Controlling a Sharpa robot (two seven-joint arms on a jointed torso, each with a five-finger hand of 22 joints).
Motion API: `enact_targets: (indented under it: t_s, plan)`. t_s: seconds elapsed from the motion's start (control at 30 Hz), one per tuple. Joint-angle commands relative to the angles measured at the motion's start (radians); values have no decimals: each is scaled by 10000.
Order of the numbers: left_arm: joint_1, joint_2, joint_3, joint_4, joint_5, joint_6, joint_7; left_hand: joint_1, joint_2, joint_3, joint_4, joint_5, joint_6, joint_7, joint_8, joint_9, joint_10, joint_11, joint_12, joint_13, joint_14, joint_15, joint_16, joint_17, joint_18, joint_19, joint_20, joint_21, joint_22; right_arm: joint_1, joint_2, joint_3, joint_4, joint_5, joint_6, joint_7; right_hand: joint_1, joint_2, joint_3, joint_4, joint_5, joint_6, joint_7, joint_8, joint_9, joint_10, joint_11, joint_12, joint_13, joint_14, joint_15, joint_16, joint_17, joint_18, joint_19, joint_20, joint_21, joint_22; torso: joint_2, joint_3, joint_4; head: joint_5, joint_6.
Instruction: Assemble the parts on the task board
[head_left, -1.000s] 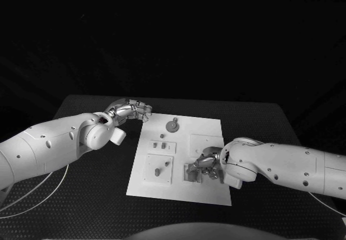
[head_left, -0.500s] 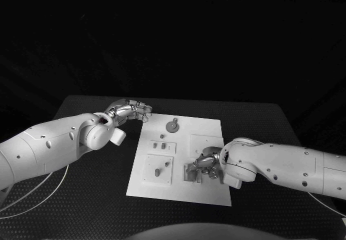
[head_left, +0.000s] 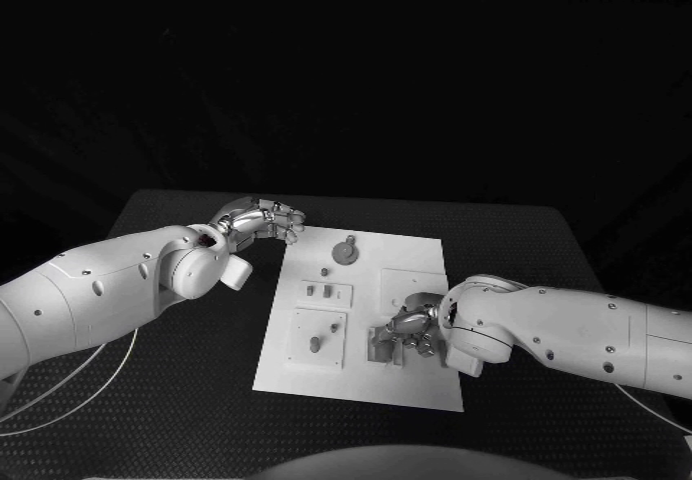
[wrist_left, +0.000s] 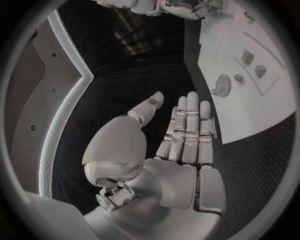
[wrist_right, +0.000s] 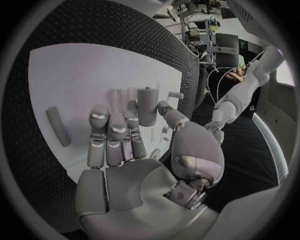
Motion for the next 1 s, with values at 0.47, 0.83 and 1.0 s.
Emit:
enact_targets:
  t_s: [0.47,0.83,1.0]
  plan:
    - [7,14,6,24,43,85,99,-79,-8,18,-6,-5,-76,19,61,-12,6,21,-49,-9,65,2,-73,25,120,47,24,-70,20,-53,-29,-33,-21,-245,63,-50,-401,325,-954,-468,-7,-144,63,-135,20,-156,13,-93,28,-102,30,-139,70,375,-206,-41,-1,28,-2,-2,-6,3,-7]
    - [7,6,6,20,43,95,92,-79,-7,23,-8,-5,-78,20,62,-14,7,20,-50,-9,68,1,-83,38,122,49,23,-74,25,-81,-103,-36,105,-791,462,172,216,122,-853,-940,-7,-123,57,-146,36,-147,7,-86,40,-90,24,-163,97,375,-195,-81,10,9,1,4,-6,7,-14]
    - [7,7,6,19,43,106,90,-81,-7,24,-8,-5,-79,20,63,-15,8,20,-50,-8,69,1,-86,42,122,50,23,-76,28,-126,-116,-36,221,-1276,720,302,630,-168,-1014,-1273,-5,-206,99,-193,46,-232,49,-94,66,-152,61,-203,125,375,-246,-43,-5,-6,0,3,-6,7,-23]
